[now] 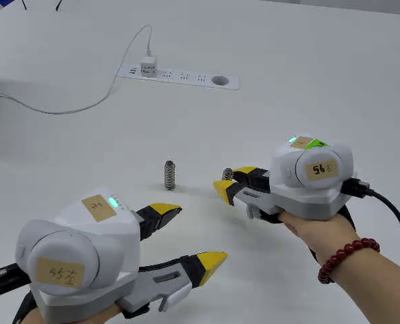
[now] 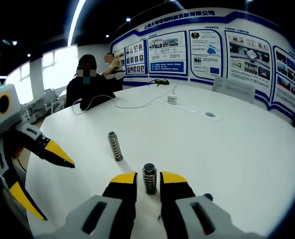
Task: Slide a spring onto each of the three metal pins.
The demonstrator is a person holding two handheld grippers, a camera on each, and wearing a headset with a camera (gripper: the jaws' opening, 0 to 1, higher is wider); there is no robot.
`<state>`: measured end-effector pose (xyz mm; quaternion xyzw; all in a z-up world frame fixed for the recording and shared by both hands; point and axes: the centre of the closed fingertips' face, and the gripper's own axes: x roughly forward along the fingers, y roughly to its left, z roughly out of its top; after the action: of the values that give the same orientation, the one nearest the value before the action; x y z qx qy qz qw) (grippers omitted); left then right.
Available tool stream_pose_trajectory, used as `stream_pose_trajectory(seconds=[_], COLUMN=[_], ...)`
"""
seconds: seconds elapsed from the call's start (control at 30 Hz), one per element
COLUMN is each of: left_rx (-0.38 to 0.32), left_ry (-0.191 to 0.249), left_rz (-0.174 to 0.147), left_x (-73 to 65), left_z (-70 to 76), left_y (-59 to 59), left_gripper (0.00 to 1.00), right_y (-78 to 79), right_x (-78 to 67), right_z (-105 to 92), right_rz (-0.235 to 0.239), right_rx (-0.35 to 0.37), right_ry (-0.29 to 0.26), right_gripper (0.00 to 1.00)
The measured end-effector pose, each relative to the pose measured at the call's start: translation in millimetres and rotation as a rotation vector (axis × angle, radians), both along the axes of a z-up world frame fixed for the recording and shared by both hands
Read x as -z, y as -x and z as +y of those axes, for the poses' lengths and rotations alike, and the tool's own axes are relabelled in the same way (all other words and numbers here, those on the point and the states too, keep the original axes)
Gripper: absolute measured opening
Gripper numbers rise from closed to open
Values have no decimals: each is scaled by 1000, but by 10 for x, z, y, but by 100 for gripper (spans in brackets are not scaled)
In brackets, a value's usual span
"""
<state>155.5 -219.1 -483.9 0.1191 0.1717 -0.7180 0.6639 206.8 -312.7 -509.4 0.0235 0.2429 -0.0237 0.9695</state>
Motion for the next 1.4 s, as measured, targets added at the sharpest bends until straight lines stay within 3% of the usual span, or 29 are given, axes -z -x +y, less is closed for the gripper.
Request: stream_pose_trajectory(seconds=[0.5, 0.73, 0.87, 1.1, 1.4], left_rx=[7, 12, 19, 57, 75], left_ry=[1, 3, 0, -16, -28], left_rz=[-9, -32, -37, -72, -79], left_x=[-13, -45, -46, -15, 22], left_z=[-15, -44, -61, -115, -246], left_y=[22, 15, 17, 44, 53], left_gripper=[52, 51, 51, 50, 48], right_y=[122, 212, 276, 437, 626], right_x=[-274, -406, -461, -498, -563], right_z=[22, 19, 20, 17, 8], right_rz=[-46, -77, -77, -67, -65], right_rx=[4, 13, 15, 22, 31], right_ry=[-33, -63, -58, -54, -56], right_gripper=[33, 39, 41, 43, 44])
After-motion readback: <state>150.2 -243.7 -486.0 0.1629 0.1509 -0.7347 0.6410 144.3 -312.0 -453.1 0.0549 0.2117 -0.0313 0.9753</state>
